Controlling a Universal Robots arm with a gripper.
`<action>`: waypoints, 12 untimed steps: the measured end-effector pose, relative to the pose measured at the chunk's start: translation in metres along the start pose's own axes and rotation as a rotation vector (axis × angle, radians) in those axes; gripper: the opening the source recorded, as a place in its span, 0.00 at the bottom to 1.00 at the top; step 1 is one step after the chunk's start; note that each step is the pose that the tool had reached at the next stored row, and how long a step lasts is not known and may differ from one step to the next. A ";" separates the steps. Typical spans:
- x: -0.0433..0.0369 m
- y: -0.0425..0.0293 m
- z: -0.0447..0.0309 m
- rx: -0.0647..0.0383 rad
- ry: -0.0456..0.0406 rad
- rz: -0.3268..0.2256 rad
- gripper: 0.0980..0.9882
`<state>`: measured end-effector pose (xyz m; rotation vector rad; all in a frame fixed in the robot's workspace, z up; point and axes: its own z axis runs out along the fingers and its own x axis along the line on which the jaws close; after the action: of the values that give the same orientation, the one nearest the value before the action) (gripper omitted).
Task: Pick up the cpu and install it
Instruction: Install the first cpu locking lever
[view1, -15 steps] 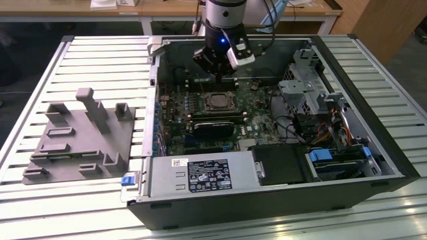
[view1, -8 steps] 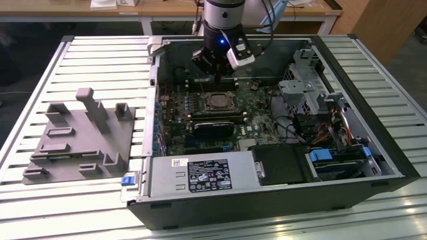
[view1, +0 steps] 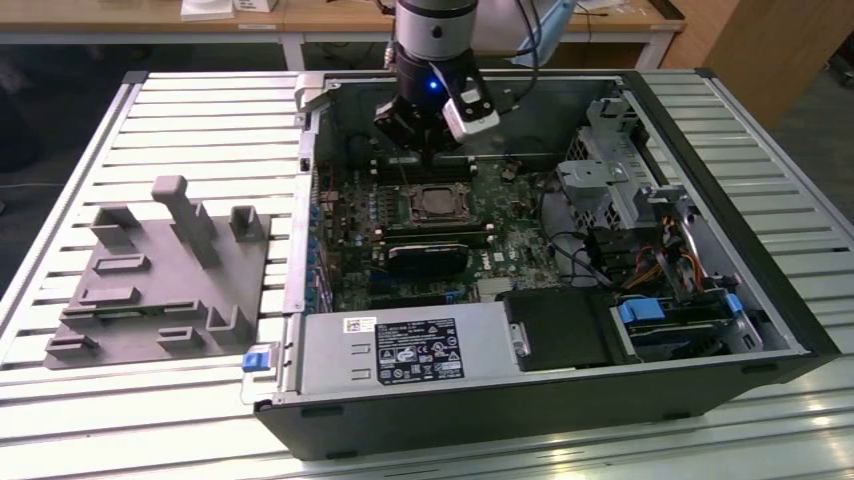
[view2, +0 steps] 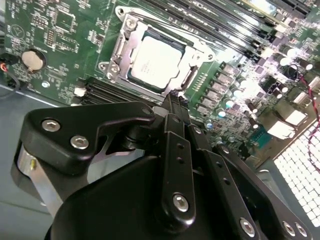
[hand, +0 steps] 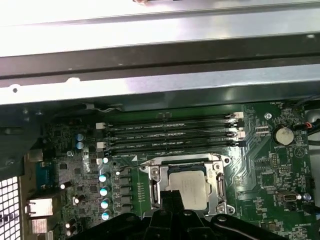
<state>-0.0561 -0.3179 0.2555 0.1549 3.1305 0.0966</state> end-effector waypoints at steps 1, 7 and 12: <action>0.0014 -0.0003 0.0000 0.000 -0.0012 -0.002 0.01; 0.0119 -0.0020 0.0000 -0.001 -0.0112 -0.007 0.01; 0.0199 -0.0028 0.0002 -0.002 -0.0128 -0.008 0.01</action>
<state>-0.0762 -0.3187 0.2550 0.1428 3.1179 0.0984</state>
